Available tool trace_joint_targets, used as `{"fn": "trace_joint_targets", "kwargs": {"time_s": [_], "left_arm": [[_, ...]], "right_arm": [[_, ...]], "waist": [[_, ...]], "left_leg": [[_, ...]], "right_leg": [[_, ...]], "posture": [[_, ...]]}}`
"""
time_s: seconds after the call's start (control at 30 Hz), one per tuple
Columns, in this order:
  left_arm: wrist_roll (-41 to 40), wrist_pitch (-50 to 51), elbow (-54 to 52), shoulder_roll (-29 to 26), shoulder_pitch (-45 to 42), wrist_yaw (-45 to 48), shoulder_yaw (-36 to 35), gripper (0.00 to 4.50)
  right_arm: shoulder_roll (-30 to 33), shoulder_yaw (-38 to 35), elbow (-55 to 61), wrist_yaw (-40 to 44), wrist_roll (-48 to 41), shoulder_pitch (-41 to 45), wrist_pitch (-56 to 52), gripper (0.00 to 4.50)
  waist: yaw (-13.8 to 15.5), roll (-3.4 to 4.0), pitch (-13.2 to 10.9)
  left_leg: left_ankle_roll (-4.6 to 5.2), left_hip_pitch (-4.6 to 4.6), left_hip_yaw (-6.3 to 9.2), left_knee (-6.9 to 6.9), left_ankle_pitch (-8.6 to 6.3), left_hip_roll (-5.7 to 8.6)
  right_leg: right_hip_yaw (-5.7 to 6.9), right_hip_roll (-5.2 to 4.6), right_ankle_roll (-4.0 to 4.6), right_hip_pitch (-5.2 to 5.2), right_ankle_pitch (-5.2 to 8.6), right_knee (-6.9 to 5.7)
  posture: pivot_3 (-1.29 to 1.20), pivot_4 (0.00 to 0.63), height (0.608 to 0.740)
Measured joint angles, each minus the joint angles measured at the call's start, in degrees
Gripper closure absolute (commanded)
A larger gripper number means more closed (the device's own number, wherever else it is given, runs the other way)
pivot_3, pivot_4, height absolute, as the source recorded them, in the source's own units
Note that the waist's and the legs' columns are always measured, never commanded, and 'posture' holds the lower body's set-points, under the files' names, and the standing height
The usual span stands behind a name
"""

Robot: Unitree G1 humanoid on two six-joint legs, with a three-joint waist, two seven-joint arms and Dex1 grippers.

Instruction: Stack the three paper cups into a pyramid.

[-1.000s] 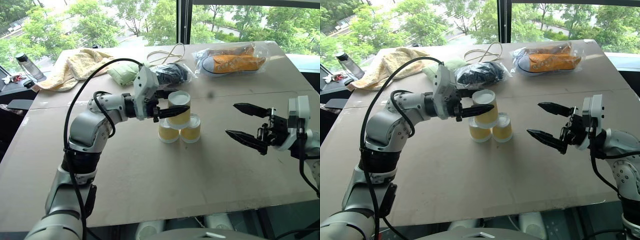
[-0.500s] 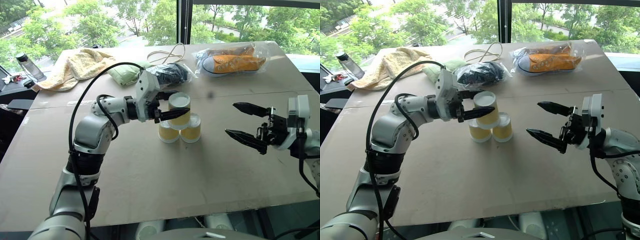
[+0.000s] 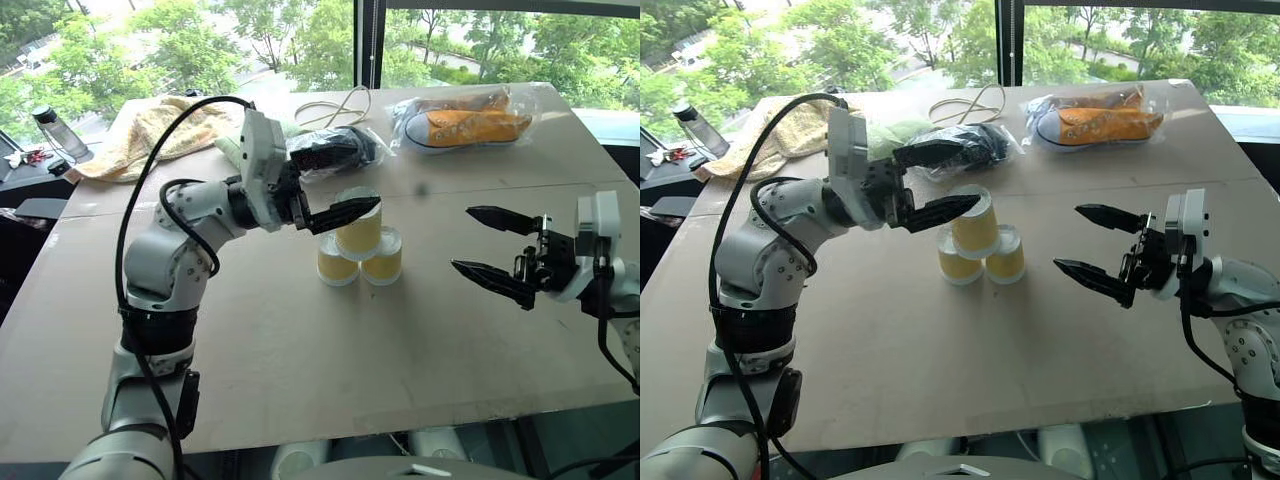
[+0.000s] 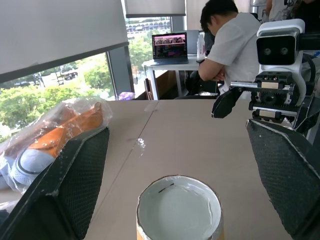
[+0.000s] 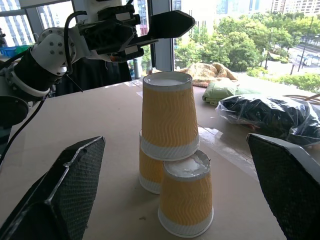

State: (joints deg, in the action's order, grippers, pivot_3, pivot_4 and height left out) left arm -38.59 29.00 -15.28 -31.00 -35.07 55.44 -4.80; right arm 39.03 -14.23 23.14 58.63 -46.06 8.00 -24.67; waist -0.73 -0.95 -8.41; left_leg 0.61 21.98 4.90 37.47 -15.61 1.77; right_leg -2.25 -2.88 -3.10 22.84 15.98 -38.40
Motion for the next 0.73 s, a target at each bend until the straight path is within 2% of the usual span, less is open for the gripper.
{"fn": "trace_joint_targets", "kwargs": {"time_s": [0.1,0.17,0.27,0.3,0.47,0.57,0.73], "left_arm": [[-3.8,2.26,-2.82,-0.63,3.94,-2.22,-3.92,0.03],[-4.31,3.24,-5.35,-3.14,11.03,-3.1,-5.97,0.03],[-3.52,2.8,-6.01,-3.61,23.99,-4.51,-8.83,0.03],[-3.16,2.7,-5.99,-3.61,25.47,-4.57,-9.0,0.03],[8.24,-4.06,-7.22,-5.8,43.22,-6.89,-9.06,0.03],[15.7,-10.9,-4.58,-4.27,48.52,-8.48,-5.55,0.03],[19.56,-18.17,-1.88,-0.87,49.98,-9.48,-3.25,0.03]], "right_arm": [[-0.23,0.06,-1.48,0.25,1.08,-1.3,1.19,0.0],[-1.73,0.24,-2.92,0.35,2.53,-3.05,2.57,0.0],[-3.82,1.12,-5.87,0.83,5.1,-5.8,5.19,0.0],[-3.99,1.21,-6.26,0.89,5.43,-6.17,5.52,0.0],[-4.44,4.39,-13.42,3.27,12.71,-9.12,12.39,0.0],[-6.06,7.54,-23.95,4.2,20.36,-7.56,22.06,0.0],[-7.08,7.88,-31.28,5.6,22.9,-3.94,28.49,0.0]], "waist": [[-0.23,0.0,0.0],[-0.49,0.02,0.01],[-0.28,0.04,-0.01],[-0.12,0.04,-0.01],[0.25,0.06,-0.01],[0.55,0.08,-0.01],[0.32,0.1,-0.02]], "left_leg": [[0.01,-0.05,-0.04,-0.01,-0.01,-0.01],[0.0,-0.13,-0.06,-0.12,0.0,-0.04],[0.04,-0.11,-0.02,-0.11,-0.02,-0.06],[0.06,-0.11,-0.02,-0.1,-0.04,-0.06],[0.1,-0.25,0.03,-0.12,-0.06,0.0],[0.09,-0.26,0.04,-0.11,-0.06,0.03],[0.09,-0.26,0.06,-0.11,-0.06,0.01]], "right_leg": [[-0.07,-0.03,0.0,-0.01,0.0,0.0],[-0.12,-0.01,0.0,-0.01,0.0,0.02],[-0.11,-0.04,0.01,0.0,0.01,0.01],[-0.11,-0.05,0.01,-0.01,0.0,0.01],[-0.16,-0.18,0.02,-0.34,0.0,0.24],[-0.11,-0.21,0.09,-0.41,-0.05,0.34],[-0.11,-0.21,0.13,-0.41,-0.08,0.34]], "posture": [[0.0,0.15,0.74],[0.0,0.15,0.74],[0.0,0.15,0.74],[0.0,0.15,0.74],[0.0,0.15,0.74],[0.0,0.15,0.74],[0.0,0.15,0.74]]}}
